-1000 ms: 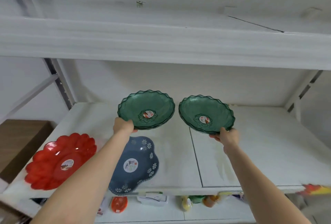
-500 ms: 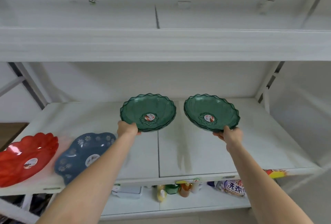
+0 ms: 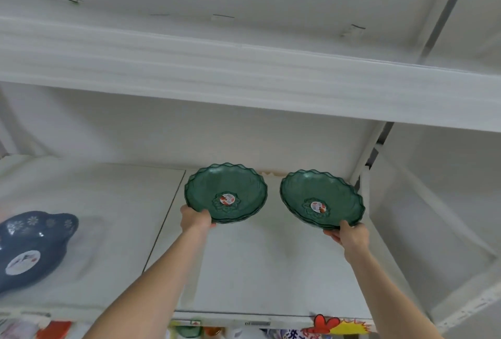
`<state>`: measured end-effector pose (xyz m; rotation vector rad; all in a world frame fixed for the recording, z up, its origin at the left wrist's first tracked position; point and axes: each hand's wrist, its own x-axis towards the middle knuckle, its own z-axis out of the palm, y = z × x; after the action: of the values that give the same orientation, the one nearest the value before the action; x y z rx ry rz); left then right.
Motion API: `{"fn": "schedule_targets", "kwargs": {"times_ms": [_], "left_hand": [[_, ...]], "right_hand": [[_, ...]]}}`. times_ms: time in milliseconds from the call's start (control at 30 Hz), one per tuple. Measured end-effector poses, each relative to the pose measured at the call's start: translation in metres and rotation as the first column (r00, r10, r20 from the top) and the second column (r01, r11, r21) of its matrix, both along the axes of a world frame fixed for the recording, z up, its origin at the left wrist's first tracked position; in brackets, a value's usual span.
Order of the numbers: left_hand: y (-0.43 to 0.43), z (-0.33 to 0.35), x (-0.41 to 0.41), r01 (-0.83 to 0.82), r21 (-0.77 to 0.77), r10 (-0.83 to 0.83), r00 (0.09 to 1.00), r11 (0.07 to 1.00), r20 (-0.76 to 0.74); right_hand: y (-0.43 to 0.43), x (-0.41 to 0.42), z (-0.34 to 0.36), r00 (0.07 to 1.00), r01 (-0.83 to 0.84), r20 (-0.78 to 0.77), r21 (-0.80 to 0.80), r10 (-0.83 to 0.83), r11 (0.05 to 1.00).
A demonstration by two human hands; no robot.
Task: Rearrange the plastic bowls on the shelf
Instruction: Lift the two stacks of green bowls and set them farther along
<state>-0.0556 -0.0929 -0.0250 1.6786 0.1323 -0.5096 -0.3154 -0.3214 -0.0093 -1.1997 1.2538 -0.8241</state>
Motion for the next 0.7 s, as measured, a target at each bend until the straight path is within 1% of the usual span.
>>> {"fn": "schedule_targets", "kwargs": {"times_ms": [233,367,533,700], "left_hand": [[-0.057,-0.033,-0.02,-0.055,-0.009,0.055,0.998,0.998,0.002],[-0.078,-0.052,-0.019,-0.084,-0.035,0.084,0.996,0.996,0.005],[-0.091,-0.066,-0.019,-0.087,-0.031,0.087,0.996,0.996,0.0],[-0.102,-0.065,-0.019,-0.101,-0.077,0.099,0.995,0.992,-0.029]], "right_hand": [[-0.053,-0.002,-0.04,1.0,-0.015,0.028,0.021,0.015,1.0],[-0.071,0.005,-0.058,0.996,-0.042,0.078,0.036,0.039,0.998],[-0.083,0.008,-0.074,0.993,-0.048,0.115,0.078,0.039,0.996],[-0.086,0.01,-0.078,0.986,-0.061,0.16,0.075,0.048,0.995]]}}
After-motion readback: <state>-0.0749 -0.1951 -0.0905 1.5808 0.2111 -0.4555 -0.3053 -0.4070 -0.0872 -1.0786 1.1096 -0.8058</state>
